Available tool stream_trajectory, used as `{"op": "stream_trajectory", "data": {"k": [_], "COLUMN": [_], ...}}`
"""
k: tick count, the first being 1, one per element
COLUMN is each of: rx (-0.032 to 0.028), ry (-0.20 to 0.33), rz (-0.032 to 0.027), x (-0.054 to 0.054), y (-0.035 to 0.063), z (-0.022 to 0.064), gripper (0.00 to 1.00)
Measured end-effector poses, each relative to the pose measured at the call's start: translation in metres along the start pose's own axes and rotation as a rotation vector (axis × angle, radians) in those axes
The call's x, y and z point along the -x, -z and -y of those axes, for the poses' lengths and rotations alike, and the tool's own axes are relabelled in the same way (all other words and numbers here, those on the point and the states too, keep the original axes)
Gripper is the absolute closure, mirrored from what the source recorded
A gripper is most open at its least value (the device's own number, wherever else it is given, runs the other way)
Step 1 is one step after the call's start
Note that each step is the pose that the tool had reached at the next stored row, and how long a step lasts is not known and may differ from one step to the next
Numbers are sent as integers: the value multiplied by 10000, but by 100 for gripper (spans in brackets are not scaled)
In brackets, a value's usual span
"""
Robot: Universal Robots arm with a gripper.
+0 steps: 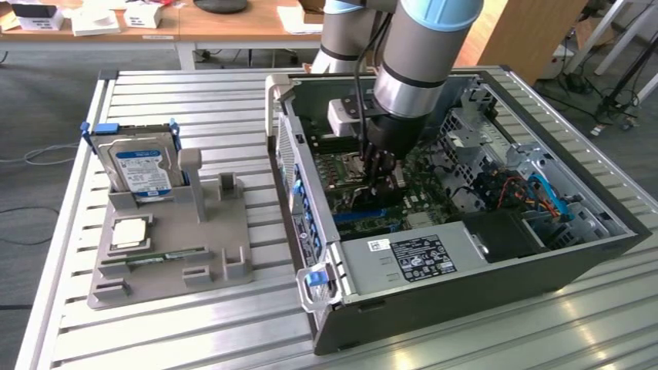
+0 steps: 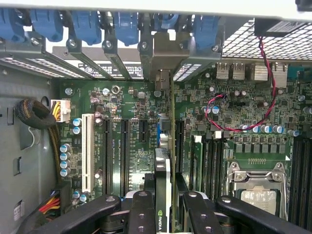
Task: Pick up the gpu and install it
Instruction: 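Insert the gpu into the slot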
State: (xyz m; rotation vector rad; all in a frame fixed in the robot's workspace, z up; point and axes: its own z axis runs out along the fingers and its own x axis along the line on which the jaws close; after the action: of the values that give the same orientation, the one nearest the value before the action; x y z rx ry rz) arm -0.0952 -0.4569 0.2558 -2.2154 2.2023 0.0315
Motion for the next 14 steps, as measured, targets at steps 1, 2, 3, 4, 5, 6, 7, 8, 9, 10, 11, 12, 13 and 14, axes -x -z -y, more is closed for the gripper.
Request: {"op": "stream_trajectory", "data": {"k": [1,2,3,4,5,6,7,8,9,10,11,12,13,14], "rx": [-4,-7,-10,-12,-13,-13,-12,-12,-13,-12,-12,-12,-12,-12], "ry": [-1,-1,1,2,2,3,3,1,0,1,1,0,0,0], "rz": [0,0,0,0,1,1,0,0,0,0,0,1,0,-1], "x": [0,0,0,0,0,0,0,0,0,0,0,0,0,0], "y": [0,0,0,0,0,0,0,0,0,0,0,0,0,-1], "z": [-4,-8,-12,-15,-18,-18,-18,-19,-20,-20,-20,-20,-20,-20], "gripper": [73,73,73,73,73,73,73,73,73,73,73,73,73,73]}}
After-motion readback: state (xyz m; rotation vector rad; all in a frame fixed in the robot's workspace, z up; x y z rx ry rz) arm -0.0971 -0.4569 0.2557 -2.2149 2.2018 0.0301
